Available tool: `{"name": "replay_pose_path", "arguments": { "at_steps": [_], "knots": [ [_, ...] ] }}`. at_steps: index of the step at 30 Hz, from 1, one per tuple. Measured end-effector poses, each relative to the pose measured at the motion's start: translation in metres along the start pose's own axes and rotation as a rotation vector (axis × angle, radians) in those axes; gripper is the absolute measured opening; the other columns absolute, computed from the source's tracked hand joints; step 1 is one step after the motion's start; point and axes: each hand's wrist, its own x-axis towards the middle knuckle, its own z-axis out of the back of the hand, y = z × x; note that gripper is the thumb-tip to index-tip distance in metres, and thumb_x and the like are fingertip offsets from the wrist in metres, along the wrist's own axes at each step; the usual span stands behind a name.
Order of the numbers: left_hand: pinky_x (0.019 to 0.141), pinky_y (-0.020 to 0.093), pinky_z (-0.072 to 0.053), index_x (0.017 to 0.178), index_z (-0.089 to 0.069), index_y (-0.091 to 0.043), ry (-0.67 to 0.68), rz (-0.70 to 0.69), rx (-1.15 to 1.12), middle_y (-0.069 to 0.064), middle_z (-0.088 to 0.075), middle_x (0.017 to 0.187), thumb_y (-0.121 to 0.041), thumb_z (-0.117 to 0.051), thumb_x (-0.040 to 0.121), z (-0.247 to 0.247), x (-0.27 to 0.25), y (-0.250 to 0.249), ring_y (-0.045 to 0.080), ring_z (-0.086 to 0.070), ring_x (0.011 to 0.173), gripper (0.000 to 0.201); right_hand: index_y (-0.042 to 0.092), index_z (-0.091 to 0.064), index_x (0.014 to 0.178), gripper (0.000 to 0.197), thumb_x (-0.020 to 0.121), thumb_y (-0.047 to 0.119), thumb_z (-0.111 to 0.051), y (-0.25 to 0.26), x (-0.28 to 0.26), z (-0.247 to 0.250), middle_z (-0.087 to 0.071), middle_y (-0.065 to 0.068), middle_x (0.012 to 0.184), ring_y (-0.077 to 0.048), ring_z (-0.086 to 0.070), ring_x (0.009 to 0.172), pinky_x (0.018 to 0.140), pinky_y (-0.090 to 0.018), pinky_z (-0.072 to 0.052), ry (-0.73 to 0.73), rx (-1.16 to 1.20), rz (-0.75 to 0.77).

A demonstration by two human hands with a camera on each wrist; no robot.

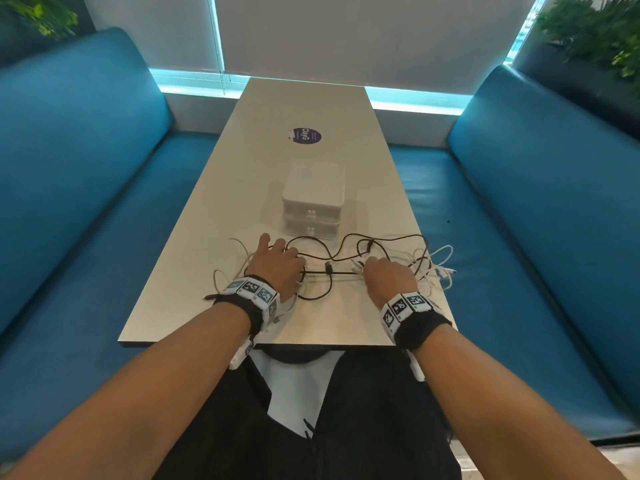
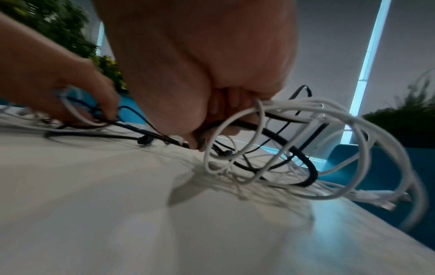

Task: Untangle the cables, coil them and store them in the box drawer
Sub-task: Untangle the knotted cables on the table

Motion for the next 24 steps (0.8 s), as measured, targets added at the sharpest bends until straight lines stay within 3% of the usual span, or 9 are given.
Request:
{"name": "replay_pose_path", "arguments": {
  "at_steps": [6, 11, 14, 17, 21, 24],
  "knots": [
    [0.107, 0.051, -0.024, 0.113, -0.063, -0.033, -0.035, 0.006, -0.036, -0.009, -0.064, 0.113, -0.038, -0.044, 0.097, -0.004, 0.000, 0.006, 0.022, -0.051, 0.112, 0.026, 0.012, -0.064, 0.110, 0.021, 0.089, 0.019, -0.067, -0.032, 0.001, 0.001, -0.068, -0.006, 0.105, -0.026, -0.067, 0.096, 0.075, -0.036, -0.052, 0.022, 0.034, -0.183],
    [0.108, 0.051, -0.022, 0.111, -0.065, -0.031, 0.031, -0.019, -0.028, -0.007, -0.067, 0.109, -0.038, -0.042, 0.096, 0.000, 0.004, -0.001, 0.023, -0.049, 0.113, 0.028, 0.009, -0.050, 0.120, 0.025, 0.097, 0.011, -0.040, -0.019, 0.000, -0.002, -0.067, -0.013, 0.103, -0.035, -0.066, 0.093, 0.071, -0.038, -0.048, -0.128, 0.226, -0.140],
    [0.106, 0.049, -0.024, 0.104, -0.065, -0.029, 0.056, -0.046, -0.021, -0.006, -0.068, 0.105, -0.038, -0.041, 0.094, 0.006, 0.005, -0.007, 0.022, -0.050, 0.111, 0.027, 0.010, -0.047, 0.119, 0.024, 0.101, 0.023, -0.038, -0.008, 0.001, -0.002, -0.065, -0.017, 0.100, -0.037, -0.064, 0.092, 0.071, -0.039, -0.045, -0.165, 0.477, -0.164],
    [0.105, 0.048, -0.025, 0.100, -0.066, -0.028, 0.068, -0.054, -0.009, -0.005, -0.069, 0.103, -0.036, -0.043, 0.093, 0.008, 0.004, -0.011, 0.022, -0.050, 0.110, 0.025, 0.015, -0.052, 0.107, 0.027, 0.101, 0.037, -0.037, 0.000, 0.005, -0.003, -0.065, -0.014, 0.096, -0.036, -0.063, 0.088, 0.074, -0.042, -0.051, -0.136, 0.624, -0.057],
    [0.104, 0.047, -0.025, 0.096, -0.067, -0.027, 0.051, -0.071, 0.000, -0.005, -0.070, 0.101, -0.037, -0.043, 0.094, 0.012, 0.003, -0.014, 0.022, -0.051, 0.110, 0.025, 0.019, -0.063, 0.099, 0.024, 0.100, 0.033, -0.044, 0.014, 0.007, 0.006, -0.068, -0.007, 0.091, -0.027, -0.063, 0.082, 0.075, -0.040, -0.052, -0.077, 0.720, 0.113],
    [0.106, 0.048, -0.023, 0.099, -0.068, -0.026, 0.030, -0.092, -0.007, -0.005, -0.070, 0.102, -0.035, -0.042, 0.096, 0.015, 0.004, -0.018, 0.024, -0.050, 0.113, 0.027, 0.019, -0.063, 0.097, 0.024, 0.099, 0.036, -0.046, 0.030, 0.007, 0.001, -0.068, -0.005, 0.090, -0.025, -0.062, 0.082, 0.074, -0.041, -0.052, -0.051, 0.645, 0.236]
  ]
}}
